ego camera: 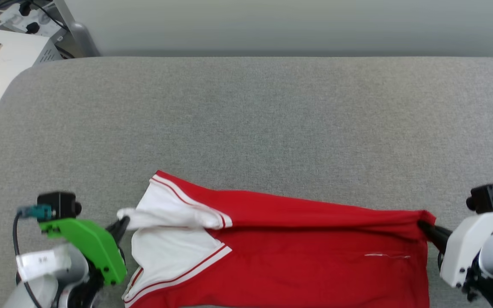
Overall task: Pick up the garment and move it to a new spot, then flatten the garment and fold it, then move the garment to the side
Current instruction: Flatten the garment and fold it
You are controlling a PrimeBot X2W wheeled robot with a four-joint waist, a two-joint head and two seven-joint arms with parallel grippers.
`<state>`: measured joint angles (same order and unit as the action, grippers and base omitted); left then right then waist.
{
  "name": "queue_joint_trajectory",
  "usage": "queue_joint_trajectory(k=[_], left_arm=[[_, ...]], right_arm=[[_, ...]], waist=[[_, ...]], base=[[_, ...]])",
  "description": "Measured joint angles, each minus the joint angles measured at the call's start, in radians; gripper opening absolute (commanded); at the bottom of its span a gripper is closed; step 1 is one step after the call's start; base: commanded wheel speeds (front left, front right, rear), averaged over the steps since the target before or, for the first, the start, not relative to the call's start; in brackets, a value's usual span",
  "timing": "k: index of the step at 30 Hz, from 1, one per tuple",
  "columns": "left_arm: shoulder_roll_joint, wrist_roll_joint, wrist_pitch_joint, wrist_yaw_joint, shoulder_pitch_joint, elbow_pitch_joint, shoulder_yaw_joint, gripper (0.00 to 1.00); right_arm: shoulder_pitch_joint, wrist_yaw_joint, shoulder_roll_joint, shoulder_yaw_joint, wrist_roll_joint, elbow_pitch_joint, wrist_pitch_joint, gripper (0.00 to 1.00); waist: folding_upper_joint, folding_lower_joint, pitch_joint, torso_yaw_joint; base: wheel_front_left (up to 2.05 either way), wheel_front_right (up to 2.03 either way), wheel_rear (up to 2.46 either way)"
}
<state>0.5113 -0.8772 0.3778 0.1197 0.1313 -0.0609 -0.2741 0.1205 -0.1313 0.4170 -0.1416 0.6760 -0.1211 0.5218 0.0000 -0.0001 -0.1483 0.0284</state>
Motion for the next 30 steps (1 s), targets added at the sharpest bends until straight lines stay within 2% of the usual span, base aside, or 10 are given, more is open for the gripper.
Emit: queue_joint_trajectory(k=[8,13,14,15,16,17,18,23,30], left_arm=[[-0.009,-0.034,-0.016,0.031,-0.163,0.016,0.005,0.0],[-0.047,-0.039,-0.022,0.034,-0.193,-0.029,-0.025,0.0],[-0.055,-0.039,-0.029,0.033,-0.193,-0.041,-0.029,0.0],[-0.063,-0.039,-0.036,0.032,-0.193,-0.051,-0.032,0.0],[-0.072,-0.039,-0.043,0.028,-0.193,-0.064,-0.038,0.09],[-0.082,-0.039,-0.049,0.025,-0.193,-0.075,-0.042,0.43],[-0.09,-0.039,-0.051,0.023,-0.192,-0.084,-0.046,1.0],[-0.101,-0.032,-0.077,-0.003,-0.19,-0.099,-0.063,1.0],[-0.1,0.04,-0.212,-0.002,-0.171,-0.084,-0.045,1.0]], right_arm=[[-0.142,0.0,-0.067,0.043,-0.041,0.023,-0.034,0.0],[-0.178,0.0,-0.102,0.041,-0.058,0.003,-0.068,0.0],[-0.184,0.0,-0.109,0.041,-0.058,-0.003,-0.086,0.23],[-0.186,0.0,-0.114,0.041,-0.062,-0.007,-0.098,0.66],[-0.187,0.0,-0.117,0.04,-0.074,-0.013,-0.112,1.0],[-0.188,0.0,-0.12,0.039,-0.082,-0.014,-0.133,1.0],[-0.189,0.0,-0.124,0.039,-0.083,-0.014,-0.149,1.0],[-0.2,0.0,-0.127,0.025,-0.085,0.017,-0.21,1.0],[-0.199,0.0,-0.062,0.038,-0.074,0.122,-0.173,1.0]], waist=[[0.0,0.0,0.032,0.0],[0.0,0.0,0.036,-0.007],[0.0,0.0,0.037,-0.008],[0.0,0.0,0.038,-0.008],[0.0,0.0,0.039,-0.009],[0.0,0.0,0.041,-0.01],[0.0,0.0,0.043,-0.011],[0.0,0.0,0.057,-0.017],[0.0,0.0,0.08,-0.031]], base=[[0.0,0.0,0.0],[0.0,0.0,0.0],[0.0,0.0,0.0],[0.0,0.0,0.0],[0.0,0.0,0.0],[0.0,0.0,0.0],[0.0,0.0,0.0],[0.0,0.0,0.0],[0.0,0.0,0.0]])
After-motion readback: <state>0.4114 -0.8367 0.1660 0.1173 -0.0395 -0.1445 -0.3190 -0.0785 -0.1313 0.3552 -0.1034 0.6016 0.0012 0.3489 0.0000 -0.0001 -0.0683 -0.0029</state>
